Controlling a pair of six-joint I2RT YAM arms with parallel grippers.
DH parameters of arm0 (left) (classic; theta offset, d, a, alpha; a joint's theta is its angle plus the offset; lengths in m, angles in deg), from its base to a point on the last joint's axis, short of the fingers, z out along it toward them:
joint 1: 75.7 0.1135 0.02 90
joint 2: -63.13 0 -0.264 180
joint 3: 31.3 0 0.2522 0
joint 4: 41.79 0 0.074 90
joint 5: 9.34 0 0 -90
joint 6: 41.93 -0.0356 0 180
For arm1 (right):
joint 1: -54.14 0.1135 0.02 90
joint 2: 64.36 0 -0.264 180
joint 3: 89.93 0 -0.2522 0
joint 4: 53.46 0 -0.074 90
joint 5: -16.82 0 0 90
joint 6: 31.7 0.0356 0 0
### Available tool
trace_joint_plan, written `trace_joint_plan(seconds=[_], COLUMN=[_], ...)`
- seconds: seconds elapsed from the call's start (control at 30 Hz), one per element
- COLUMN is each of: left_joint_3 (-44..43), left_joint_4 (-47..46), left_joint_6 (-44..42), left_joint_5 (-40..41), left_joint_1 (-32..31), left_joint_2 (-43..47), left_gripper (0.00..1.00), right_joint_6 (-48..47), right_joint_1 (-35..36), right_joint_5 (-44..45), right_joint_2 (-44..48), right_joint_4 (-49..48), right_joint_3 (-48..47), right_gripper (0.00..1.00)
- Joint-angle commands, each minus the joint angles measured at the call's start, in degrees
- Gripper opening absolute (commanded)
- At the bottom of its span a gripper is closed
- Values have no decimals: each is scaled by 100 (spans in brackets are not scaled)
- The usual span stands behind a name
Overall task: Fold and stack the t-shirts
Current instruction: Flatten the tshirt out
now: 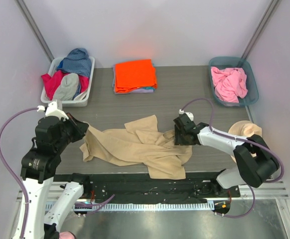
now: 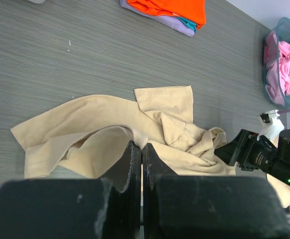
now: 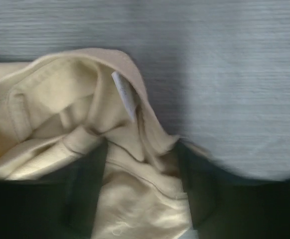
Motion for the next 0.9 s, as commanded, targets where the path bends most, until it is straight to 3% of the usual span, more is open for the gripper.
trace_joint_plan(seconds=[0.0,0.07,0.1,0.3,0.53,0.57,0.6,0.63,0.67,0.77,0.87], left_joint_3=[39,48,48,13,-31,-31,-22,-5,4,57,162], left_joint_4=[-297,-297,-297,-306,-227,-210,-201,-201,-183,-192,-235], left_joint_6=[-74,-83,-83,-110,-180,-189,-198,-206,-215,-206,-180], left_joint_5=[76,94,94,111,199,208,234,252,252,243,208], left_joint_1=[-2,-11,-2,-11,-2,-11,-2,-2,-11,-11,-11], left_joint_2=[34,26,-1,-80,-54,-36,-27,-27,-10,8,34], left_gripper=[0,0,0,0,0,0,0,0,0,0,0], right_joint_6=[17,26,17,-343,-887,-1010,-1029,-1037,-1037,-967,-739], right_joint_1=[-25,-77,-104,-1033,-1554,-1554,-1546,-1545,-1537,-1537,-1545], right_joint_5=[-80,43,121,271,421,421,404,369,342,193,70], right_joint_2=[-406,-538,-599,-1406,-2471,-2481,-2481,-2342,-2236,-1586,-798], right_joint_4=[-500,-561,-561,-544,-351,-298,-298,-289,-289,-254,-18], right_joint_3=[-46,-195,-266,-1451,-3156,-3367,-3412,-3430,-3370,-3011,-2466], right_gripper=[28,4,1,1,1,7,21,41,71,83,86])
